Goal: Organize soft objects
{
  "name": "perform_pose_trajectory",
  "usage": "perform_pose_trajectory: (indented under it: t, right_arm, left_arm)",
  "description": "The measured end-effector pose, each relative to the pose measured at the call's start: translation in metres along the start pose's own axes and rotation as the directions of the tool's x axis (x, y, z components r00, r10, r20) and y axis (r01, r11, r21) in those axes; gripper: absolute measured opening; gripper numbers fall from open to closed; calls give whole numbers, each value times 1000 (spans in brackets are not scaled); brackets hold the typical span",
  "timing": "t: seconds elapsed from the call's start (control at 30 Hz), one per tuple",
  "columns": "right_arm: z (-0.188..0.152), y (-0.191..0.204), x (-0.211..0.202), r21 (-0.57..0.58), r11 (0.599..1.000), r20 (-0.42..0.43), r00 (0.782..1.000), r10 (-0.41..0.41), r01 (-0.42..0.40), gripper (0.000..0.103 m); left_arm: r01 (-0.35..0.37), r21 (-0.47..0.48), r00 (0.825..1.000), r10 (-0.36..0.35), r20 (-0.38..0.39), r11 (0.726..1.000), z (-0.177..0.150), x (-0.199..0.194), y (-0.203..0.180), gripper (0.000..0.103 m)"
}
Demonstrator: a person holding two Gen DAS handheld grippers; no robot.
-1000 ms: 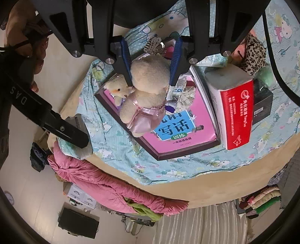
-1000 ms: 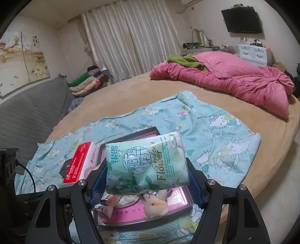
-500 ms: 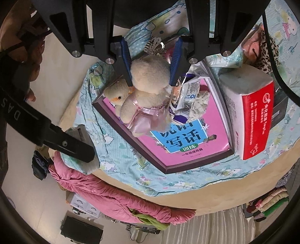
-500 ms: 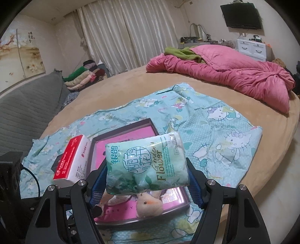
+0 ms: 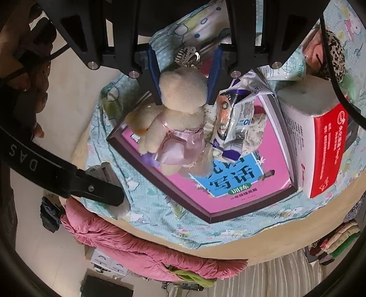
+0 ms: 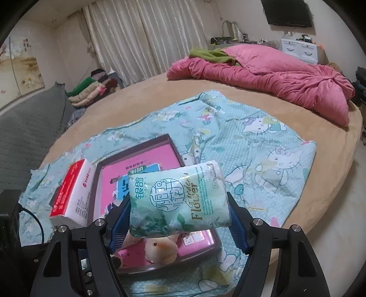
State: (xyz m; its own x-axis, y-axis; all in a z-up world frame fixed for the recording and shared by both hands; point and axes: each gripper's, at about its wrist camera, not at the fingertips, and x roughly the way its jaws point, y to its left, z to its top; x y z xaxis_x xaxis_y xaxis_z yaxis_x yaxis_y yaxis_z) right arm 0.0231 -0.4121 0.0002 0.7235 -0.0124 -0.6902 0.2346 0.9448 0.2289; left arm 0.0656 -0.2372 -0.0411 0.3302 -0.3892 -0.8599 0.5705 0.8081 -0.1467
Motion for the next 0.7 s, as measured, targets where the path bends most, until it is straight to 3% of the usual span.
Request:
perform_pose_trajectory:
  t: [0.7]
  right_arm:
    - [-10, 23, 49, -28, 999, -108, 993, 41, -45, 76]
  left_arm:
    - [-23, -81, 1000, 23, -8, 996, -12, 12, 29, 38]
